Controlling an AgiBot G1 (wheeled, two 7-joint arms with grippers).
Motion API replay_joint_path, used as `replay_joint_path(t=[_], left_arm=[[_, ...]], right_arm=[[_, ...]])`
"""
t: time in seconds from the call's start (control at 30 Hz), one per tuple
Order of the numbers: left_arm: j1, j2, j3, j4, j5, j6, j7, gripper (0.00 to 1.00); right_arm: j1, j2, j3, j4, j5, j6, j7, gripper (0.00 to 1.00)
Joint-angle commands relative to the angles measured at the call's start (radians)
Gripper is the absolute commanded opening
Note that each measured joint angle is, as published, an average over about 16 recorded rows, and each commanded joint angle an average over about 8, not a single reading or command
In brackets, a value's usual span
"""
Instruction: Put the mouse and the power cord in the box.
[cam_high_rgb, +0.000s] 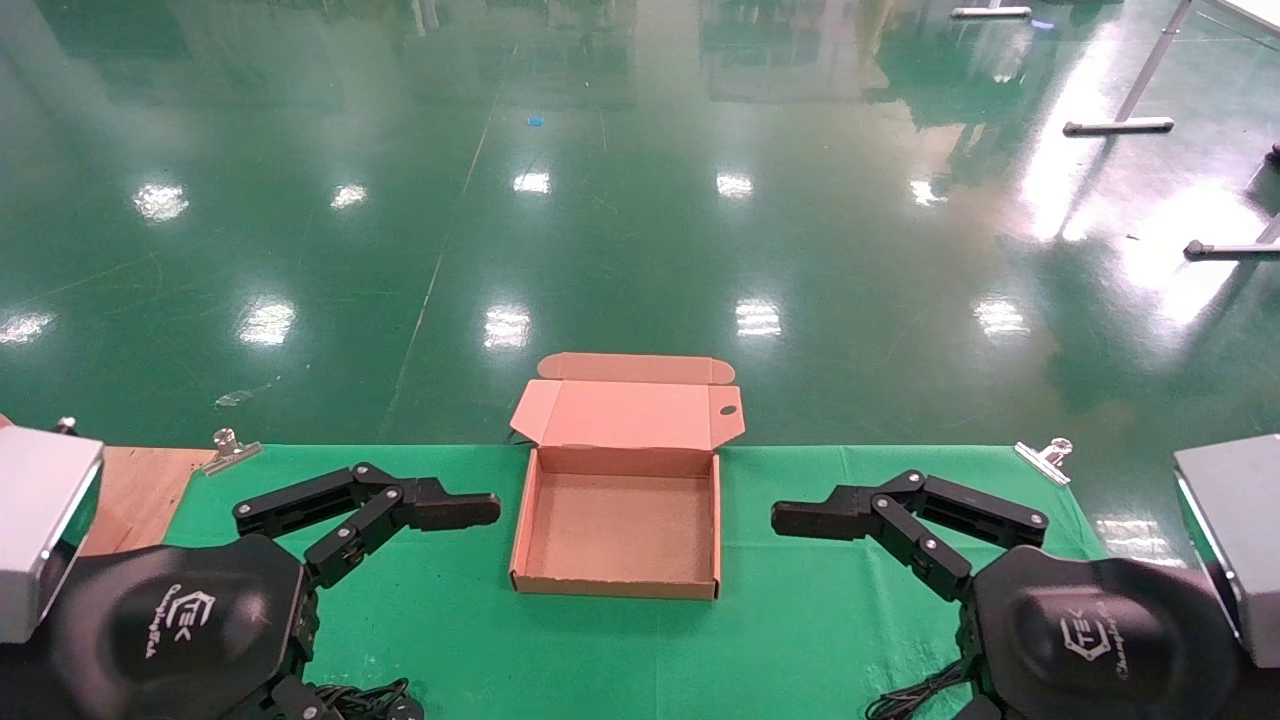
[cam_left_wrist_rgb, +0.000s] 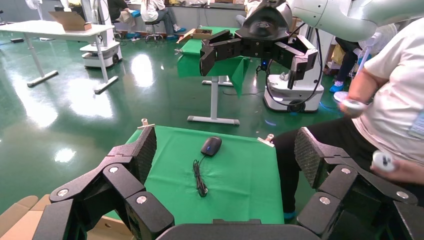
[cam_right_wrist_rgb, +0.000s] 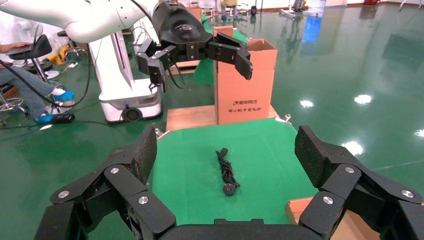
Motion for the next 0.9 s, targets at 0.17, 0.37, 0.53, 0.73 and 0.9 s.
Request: replay_joint_path(t=[0.17, 0.37, 0.53, 0.73, 0.9], left_arm=[[0.000, 0.000, 0.000, 0.000, 0.000, 0.000, 0.000, 1.00], [0.000, 0.000, 0.000, 0.000, 0.000, 0.000, 0.000, 1.00], [0.002, 0.002, 0.003, 0.000, 0.001, 0.002, -0.001, 1.00], [-0.004, 0.023, 0.034, 0.017, 0.029, 0.031, -0.003, 1.00], [-0.039, 0.025, 0.076, 0.079, 0.100, 0.063, 0.005, 1.00]], right_arm=[[0.000, 0.000, 0.000, 0.000, 0.000, 0.000, 0.000, 1.00], [0.000, 0.000, 0.000, 0.000, 0.000, 0.000, 0.000, 1.00], [0.000, 0.001, 0.000, 0.001, -0.002, -0.001, -0.001, 1.00], [0.036, 0.000, -0.030, 0.023, -0.111, -0.013, -0.057, 1.00], [0.118, -0.019, -0.092, 0.034, -0.311, -0.018, -0.129, 1.00]])
